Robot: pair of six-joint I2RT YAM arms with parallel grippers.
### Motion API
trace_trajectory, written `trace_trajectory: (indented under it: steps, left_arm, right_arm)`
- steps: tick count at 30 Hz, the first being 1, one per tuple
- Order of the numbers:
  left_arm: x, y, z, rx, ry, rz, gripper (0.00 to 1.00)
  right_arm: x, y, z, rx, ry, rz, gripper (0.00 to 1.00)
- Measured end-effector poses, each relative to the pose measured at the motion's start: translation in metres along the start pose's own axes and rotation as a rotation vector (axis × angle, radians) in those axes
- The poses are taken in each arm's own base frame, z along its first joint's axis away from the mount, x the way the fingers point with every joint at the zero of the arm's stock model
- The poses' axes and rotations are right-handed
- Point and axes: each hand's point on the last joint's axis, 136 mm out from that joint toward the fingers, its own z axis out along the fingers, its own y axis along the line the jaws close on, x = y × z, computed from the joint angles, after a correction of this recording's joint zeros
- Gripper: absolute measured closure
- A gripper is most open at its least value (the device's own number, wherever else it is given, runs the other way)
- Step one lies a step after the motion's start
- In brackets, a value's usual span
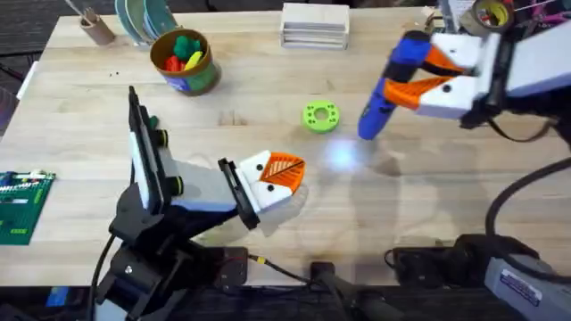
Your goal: Pick up the gripper from the table and insert it into the empty holder that is missing its gripper. Then pick up a screw, insert it into the mounting hole, and use the screwdriver to tighten it. Finally, clean up the table by picking up the vegetable and placing it into the bucket.
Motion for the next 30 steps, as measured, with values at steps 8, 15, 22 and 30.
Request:
trace_trajectory:
  steps: [8,15,22,30]
  left_arm:
    - [0.000,0.000,0.000,0.000,0.000,0.000,0.984]
    - [0.000,0.000,0.000,0.000,0.000,0.000,0.984]
    - [0.000,0.000,0.000,0.000,0.000,0.000,0.984]
    - [0.000,0.000,0.000,0.000,0.000,0.000,0.984]
  right_arm:
    - [-0.023,0.014,0.046,-0.181,-0.134,-0.100,0.828]
    - [-0.054,0.018,0.080,-0.197,-0.240,-0.106,0.837]
    - [-0.085,0.020,0.095,-0.149,-0.315,0.028,0.845]
    - [-0.114,0.030,0.096,-0.160,-0.407,0.072,0.853]
